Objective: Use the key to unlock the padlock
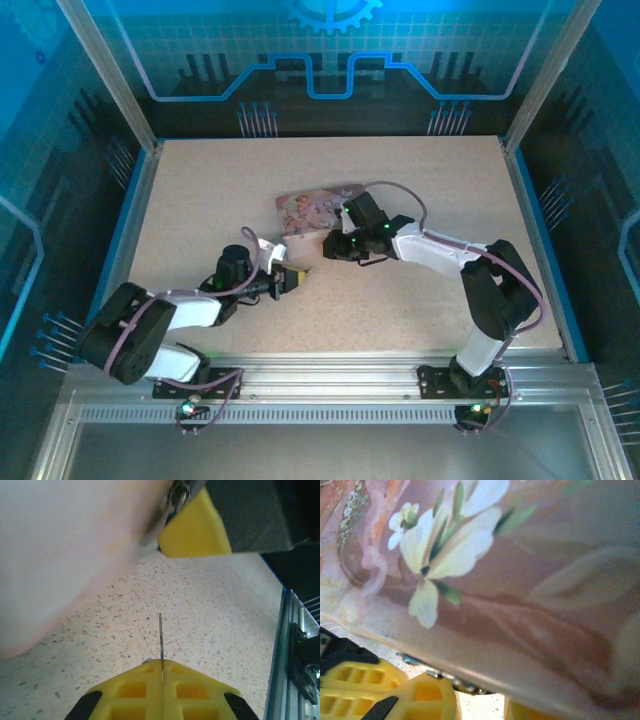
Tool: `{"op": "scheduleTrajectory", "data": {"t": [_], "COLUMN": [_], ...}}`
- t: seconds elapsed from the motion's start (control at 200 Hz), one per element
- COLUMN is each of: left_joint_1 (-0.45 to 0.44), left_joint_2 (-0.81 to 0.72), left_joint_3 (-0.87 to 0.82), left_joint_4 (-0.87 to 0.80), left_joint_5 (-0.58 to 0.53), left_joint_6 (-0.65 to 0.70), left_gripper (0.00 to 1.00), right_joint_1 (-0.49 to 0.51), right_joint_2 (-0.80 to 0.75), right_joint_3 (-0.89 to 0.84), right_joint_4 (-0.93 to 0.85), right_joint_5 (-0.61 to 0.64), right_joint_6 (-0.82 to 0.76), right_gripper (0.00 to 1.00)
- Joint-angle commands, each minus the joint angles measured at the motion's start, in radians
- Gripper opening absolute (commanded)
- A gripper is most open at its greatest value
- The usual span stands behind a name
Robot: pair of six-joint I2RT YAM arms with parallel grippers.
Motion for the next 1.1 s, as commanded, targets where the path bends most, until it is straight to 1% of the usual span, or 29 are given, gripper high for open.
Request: {"op": "scheduleTrajectory", "data": {"t": [0.0,0.12,0.18,0.29,0.46,0.6,0.835,1.09], "left_joint_1": [-0.023,-0.026,-0.029,-0.033,-0.04,-0.056,-0.071,-0.086], "left_joint_2": [0.056,0.116,0.132,0.156,0.206,0.223,0.208,0.165], "left_joint_3": [-0.006,-0.01,-0.011,-0.021,-0.049,-0.037,-0.037,-0.057], "left_joint_4": [0.233,0.367,0.401,0.465,0.622,0.623,0.623,0.623], "left_joint_5": [-0.023,-0.056,-0.073,-0.068,-0.07,-0.073,-0.073,-0.132], "left_joint_6": [-0.067,-0.137,-0.159,-0.185,-0.226,-0.222,-0.23,-0.233], "left_gripper": [0.0,0.0,0.0,0.0,0.0,0.0,0.0,0.0], "right_joint_1": [0.002,0.003,0.003,0.001,0.001,0.0,-0.018,-0.034], "right_joint_2": [-0.053,-0.075,-0.084,-0.092,-0.098,-0.103,-0.11,-0.124], "right_joint_3": [0.08,0.094,0.094,0.092,0.095,0.095,0.08,0.05], "right_joint_4": [-0.079,-0.097,-0.095,-0.088,-0.072,-0.054,-0.009,0.057], "right_joint_5": [-0.024,-0.041,-0.044,-0.046,-0.059,-0.07,-0.102,-0.126], "right_joint_6": [-0.006,0.01,0.024,0.047,0.073,0.089,0.13,0.187], "right_gripper": [0.0,0.0,0.0,0.0,0.0,0.0,0.0,0.0]}}
